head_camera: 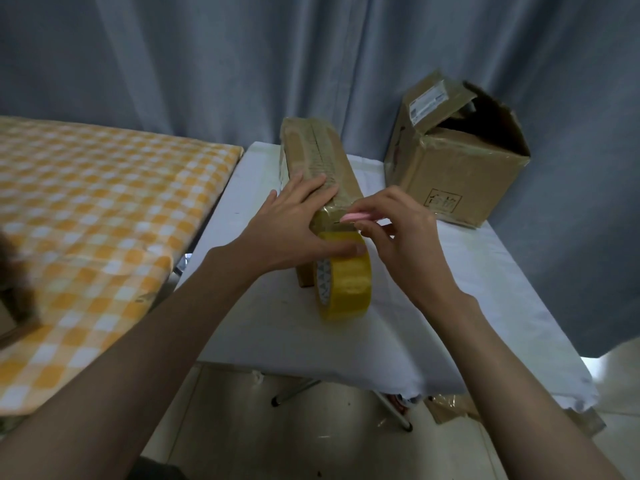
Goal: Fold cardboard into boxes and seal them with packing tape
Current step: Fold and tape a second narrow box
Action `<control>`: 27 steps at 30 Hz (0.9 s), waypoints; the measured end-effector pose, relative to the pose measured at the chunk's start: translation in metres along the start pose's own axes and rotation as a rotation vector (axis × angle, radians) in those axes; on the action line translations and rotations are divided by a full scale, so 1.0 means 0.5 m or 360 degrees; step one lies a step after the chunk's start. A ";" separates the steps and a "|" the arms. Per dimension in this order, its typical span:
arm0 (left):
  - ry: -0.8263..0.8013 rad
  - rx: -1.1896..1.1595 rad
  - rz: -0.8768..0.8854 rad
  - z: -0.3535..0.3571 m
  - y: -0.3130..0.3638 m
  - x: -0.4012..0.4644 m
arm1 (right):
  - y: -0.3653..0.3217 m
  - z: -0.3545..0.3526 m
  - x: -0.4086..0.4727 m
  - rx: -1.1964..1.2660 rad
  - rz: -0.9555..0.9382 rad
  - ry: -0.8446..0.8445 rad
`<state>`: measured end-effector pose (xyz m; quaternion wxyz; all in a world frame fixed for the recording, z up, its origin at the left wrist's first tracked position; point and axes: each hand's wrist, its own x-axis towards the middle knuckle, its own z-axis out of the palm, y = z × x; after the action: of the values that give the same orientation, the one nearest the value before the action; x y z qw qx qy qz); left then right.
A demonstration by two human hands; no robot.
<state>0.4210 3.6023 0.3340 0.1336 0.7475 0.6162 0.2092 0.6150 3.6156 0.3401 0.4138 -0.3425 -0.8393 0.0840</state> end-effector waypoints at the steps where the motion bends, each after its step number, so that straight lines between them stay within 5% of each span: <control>1: 0.0000 0.0004 -0.0001 0.000 0.000 0.000 | 0.001 0.000 0.000 -0.0008 -0.0001 0.0000; 22: 0.0015 0.0029 -0.0015 0.001 -0.004 0.005 | 0.000 -0.004 0.005 -0.0164 -0.0006 -0.0058; 27: 0.0014 0.0031 -0.0010 0.002 -0.006 0.005 | 0.051 -0.041 -0.008 -0.0467 0.0397 -0.0097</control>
<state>0.4190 3.6057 0.3323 0.1243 0.7459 0.6211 0.2061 0.6449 3.6291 0.3399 0.3202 -0.4976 -0.8058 0.0218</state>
